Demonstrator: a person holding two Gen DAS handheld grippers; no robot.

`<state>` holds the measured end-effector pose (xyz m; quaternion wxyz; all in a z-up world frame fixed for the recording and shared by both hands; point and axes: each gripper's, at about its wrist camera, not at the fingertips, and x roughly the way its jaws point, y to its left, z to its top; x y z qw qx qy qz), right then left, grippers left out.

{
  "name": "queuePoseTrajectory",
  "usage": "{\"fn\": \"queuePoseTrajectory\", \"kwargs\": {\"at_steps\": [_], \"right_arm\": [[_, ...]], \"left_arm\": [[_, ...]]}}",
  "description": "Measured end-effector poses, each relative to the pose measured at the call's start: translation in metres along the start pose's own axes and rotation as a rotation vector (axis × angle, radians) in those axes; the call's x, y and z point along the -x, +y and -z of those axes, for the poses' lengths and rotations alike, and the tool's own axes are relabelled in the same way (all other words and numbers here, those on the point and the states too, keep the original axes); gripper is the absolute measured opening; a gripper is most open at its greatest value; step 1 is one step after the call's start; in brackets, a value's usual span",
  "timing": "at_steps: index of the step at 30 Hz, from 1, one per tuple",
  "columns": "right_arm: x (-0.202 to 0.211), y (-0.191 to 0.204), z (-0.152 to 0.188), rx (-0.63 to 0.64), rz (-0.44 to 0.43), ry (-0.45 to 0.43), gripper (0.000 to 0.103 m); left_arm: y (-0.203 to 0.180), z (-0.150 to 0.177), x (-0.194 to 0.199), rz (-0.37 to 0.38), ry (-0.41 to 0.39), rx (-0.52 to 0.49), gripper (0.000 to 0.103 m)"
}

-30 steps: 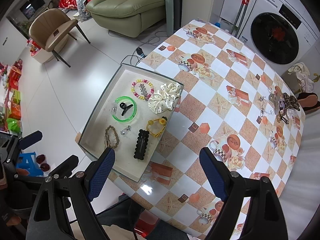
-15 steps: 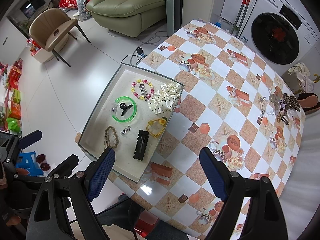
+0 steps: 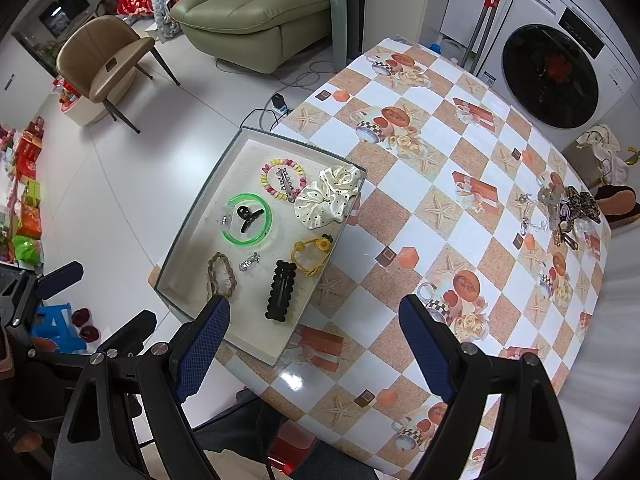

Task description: Organize jewelry

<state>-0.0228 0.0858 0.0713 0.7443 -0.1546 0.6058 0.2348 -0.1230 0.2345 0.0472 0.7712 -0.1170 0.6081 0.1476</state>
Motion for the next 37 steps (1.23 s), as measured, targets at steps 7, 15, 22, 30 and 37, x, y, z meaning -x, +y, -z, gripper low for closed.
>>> {"fn": "queuePoseTrajectory", "kwargs": {"at_steps": [7,15,22,30,37], "right_arm": [[0.0001,0.0005,-0.0003,-0.003,0.002,-0.001,0.088],[0.0008,0.0009,-0.0001,-0.004,0.002,-0.001,0.088],[0.0005,0.0009,-0.0002,-0.003,0.003,0.000,0.088],[0.0007,0.0013,0.0001,-0.002,0.003,0.000,0.088],[0.0008,0.0020,0.0002,-0.004,0.003,-0.001,0.088]], "left_arm": [[-0.0003,-0.0002,-0.0002,0.000,0.000,-0.001,0.103],[-0.0009,-0.0002,-0.0001,-0.001,0.000,-0.002,0.103],[0.0006,0.0009,0.0003,-0.004,-0.001,-0.007,0.103],[0.0037,0.0006,-0.0004,-0.012,-0.013,0.007,0.103],[0.0031,0.0002,-0.0002,-0.008,-0.013,0.004,0.103]]}}
